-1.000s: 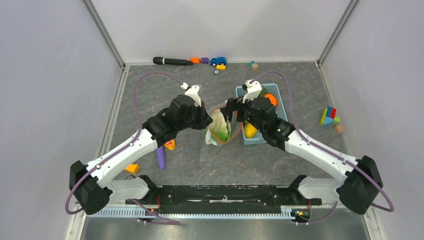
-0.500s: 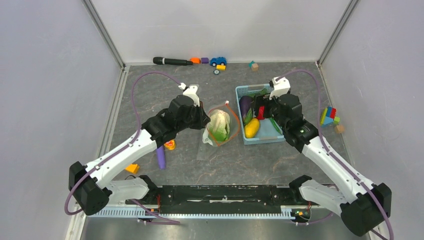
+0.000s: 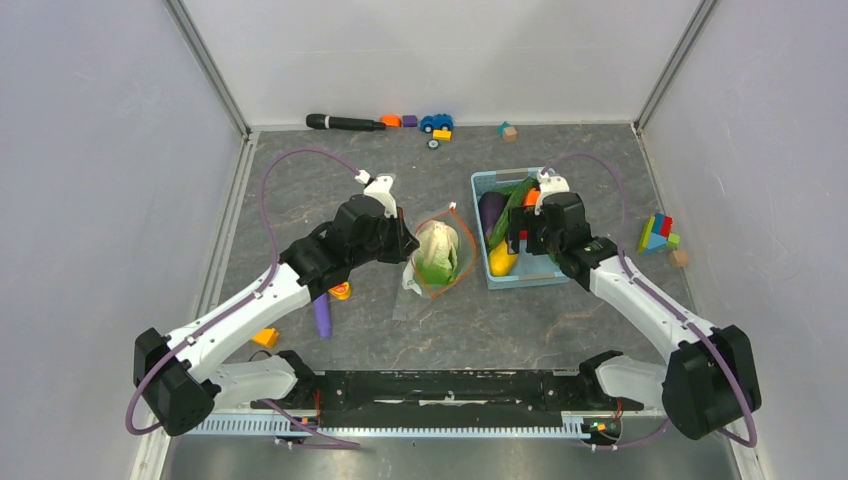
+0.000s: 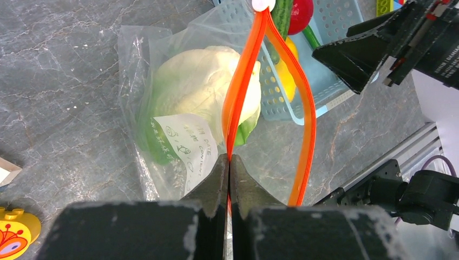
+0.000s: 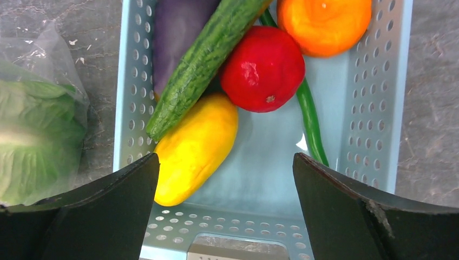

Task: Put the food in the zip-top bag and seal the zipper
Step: Pick up the fake fruit from the bin.

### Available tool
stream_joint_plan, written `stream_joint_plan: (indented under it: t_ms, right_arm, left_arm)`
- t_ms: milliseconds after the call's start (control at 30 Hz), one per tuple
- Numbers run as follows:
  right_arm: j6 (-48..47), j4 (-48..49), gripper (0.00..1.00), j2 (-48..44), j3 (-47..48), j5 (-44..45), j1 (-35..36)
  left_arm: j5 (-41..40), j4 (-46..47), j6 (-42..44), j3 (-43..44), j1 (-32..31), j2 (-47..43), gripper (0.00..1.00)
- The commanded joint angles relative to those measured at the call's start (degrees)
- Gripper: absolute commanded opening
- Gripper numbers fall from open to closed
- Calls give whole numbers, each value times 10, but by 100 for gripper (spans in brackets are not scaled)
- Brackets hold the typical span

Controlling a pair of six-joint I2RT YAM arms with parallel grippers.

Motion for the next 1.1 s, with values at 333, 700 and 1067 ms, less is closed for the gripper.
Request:
stream_joint_plan:
  t_ms: [333, 700, 1067]
  right_arm:
    - [39, 85, 99, 54, -48, -54, -4]
    - [95, 138, 91, 122, -52, -58, -4]
    - [127, 167, 81, 143, -68, -39, -4]
  left_arm:
    - [16, 18, 4, -5, -1, -13, 2]
    - [28, 27, 5, -4, -1, -4, 2]
    - [32, 30, 9, 5, -1, -5, 2]
